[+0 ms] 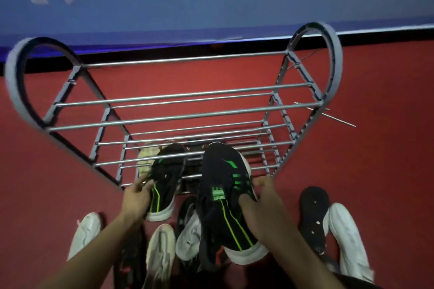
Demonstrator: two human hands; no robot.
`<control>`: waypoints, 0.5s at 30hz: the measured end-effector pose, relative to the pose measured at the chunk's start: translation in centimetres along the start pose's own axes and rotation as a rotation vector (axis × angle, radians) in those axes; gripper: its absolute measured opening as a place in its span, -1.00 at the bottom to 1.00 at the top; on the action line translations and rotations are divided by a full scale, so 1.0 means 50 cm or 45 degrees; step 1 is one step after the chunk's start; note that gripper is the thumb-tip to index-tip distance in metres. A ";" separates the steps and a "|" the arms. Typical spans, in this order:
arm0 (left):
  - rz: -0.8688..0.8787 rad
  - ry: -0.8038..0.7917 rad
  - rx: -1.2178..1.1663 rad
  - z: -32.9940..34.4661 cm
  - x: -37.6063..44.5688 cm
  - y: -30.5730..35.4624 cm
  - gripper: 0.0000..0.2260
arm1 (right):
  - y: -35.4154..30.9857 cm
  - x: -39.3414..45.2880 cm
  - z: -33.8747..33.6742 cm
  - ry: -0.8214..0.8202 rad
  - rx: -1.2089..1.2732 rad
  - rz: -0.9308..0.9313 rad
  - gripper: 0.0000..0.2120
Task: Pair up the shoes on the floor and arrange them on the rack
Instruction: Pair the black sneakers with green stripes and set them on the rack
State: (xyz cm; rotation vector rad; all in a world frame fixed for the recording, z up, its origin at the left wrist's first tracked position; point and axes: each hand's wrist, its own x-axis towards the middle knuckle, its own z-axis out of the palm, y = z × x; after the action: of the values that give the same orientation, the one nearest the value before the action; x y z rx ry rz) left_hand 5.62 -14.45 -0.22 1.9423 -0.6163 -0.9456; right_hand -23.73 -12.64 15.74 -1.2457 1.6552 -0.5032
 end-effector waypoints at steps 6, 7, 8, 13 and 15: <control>-0.039 -0.031 -0.163 0.027 0.126 -0.041 -0.74 | 0.000 0.010 -0.005 0.037 0.100 -0.004 -0.78; -0.094 0.003 -0.149 0.027 0.130 -0.050 -0.78 | 0.000 0.010 -0.002 0.045 0.093 -0.009 -0.78; -0.160 0.090 -0.096 0.029 0.133 -0.059 -0.77 | 0.001 0.010 0.000 0.048 0.106 -0.005 -0.78; -0.773 0.132 -0.044 0.060 0.065 -0.053 -0.22 | 0.011 0.005 0.000 0.033 0.256 0.144 -0.81; -0.829 -0.226 -0.417 0.069 0.046 -0.037 -0.45 | 0.012 0.000 0.013 0.057 0.267 0.159 -0.82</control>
State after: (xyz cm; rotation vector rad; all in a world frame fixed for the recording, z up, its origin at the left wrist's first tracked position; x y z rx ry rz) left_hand 4.30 -16.85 -3.88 1.7874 0.1042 -1.5227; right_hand -23.45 -12.29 15.00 -0.9784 1.6591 -0.6139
